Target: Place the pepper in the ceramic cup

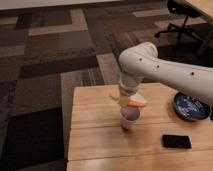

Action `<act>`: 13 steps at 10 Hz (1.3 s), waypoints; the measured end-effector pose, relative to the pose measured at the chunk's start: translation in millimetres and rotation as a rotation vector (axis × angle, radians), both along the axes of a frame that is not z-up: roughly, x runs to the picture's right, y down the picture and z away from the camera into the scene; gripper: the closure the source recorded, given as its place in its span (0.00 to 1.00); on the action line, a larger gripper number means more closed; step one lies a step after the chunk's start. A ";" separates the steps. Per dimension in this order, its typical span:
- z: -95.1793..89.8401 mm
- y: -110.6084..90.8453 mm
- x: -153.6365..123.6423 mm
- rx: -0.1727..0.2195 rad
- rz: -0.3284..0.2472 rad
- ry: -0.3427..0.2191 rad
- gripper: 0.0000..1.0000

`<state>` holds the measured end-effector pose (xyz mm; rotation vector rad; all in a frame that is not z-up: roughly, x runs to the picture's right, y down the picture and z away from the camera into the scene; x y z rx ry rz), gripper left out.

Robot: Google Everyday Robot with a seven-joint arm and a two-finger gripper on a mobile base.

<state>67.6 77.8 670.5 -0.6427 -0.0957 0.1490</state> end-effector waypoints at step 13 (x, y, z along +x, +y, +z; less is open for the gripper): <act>1.9 17.6 8.3 0.009 -0.049 -0.010 1.00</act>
